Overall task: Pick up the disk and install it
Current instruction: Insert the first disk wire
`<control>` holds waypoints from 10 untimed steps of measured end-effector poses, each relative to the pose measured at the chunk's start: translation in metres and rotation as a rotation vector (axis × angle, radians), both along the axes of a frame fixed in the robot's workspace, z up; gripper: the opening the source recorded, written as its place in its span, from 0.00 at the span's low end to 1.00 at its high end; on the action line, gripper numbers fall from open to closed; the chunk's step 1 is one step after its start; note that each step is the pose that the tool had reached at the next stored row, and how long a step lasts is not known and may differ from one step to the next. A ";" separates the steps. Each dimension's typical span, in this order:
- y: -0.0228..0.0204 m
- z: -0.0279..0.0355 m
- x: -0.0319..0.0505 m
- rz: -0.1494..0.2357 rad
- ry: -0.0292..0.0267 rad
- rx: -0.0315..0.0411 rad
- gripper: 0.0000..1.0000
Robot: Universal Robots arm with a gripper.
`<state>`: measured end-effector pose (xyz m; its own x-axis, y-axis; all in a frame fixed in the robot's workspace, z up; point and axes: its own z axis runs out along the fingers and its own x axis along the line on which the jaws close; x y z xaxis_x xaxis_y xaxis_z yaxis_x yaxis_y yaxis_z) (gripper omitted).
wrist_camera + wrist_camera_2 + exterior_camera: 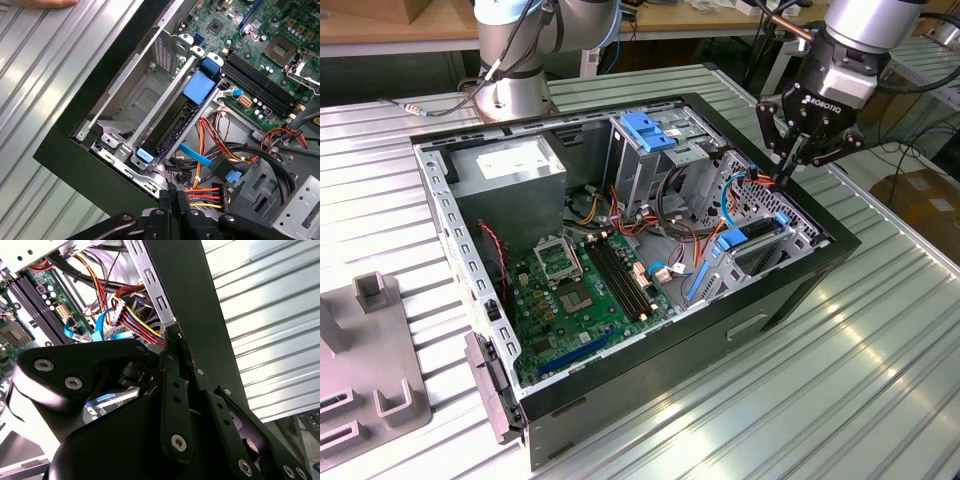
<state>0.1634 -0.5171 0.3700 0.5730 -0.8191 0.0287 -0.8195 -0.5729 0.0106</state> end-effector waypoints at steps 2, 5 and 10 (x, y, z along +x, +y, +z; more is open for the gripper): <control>0.0000 0.0000 -0.0001 -0.008 0.0000 0.0001 0.17; 0.0000 0.0000 -0.0002 -0.010 0.0000 0.0000 0.17; 0.0000 0.0000 -0.0002 -0.011 0.0000 0.0000 0.17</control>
<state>0.1633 -0.5171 0.3700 0.5641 -0.8252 0.0287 -0.8257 -0.5640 0.0106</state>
